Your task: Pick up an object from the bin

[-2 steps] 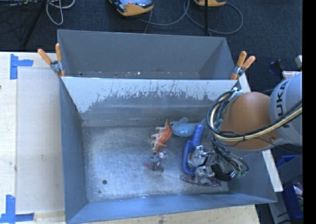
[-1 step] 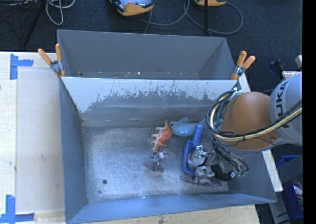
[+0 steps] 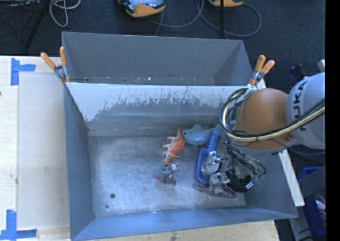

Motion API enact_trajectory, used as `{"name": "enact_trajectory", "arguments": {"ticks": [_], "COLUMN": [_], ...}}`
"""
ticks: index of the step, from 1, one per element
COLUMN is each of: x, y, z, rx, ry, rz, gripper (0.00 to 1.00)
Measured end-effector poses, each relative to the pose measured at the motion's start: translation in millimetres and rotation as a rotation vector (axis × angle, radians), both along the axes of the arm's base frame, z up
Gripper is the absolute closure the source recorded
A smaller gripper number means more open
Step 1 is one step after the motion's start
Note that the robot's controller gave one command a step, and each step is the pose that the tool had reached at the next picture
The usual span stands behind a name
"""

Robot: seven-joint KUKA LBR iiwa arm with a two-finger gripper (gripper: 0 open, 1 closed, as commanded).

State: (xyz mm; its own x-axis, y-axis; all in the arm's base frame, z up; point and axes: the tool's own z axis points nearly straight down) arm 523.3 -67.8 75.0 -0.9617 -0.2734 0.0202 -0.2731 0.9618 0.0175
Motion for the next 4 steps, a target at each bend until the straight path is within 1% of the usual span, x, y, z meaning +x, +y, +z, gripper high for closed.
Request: {"name": "enact_trajectory", "arguments": {"ticks": [1, 2, 3, 4], "x": [6.7, 30.1, 7.6, 20.3], "y": [-1, 2, 2, 9], "z": [1, 30, 44, 71], "rx": [0.001, -0.003, -0.001, -0.011], "ry": [-0.001, -0.021, -0.008, -0.035], "rz": [0.011, 0.064, 0.172, 0.137], "gripper": [1.00, 1.00, 1.00, 1.00]}}
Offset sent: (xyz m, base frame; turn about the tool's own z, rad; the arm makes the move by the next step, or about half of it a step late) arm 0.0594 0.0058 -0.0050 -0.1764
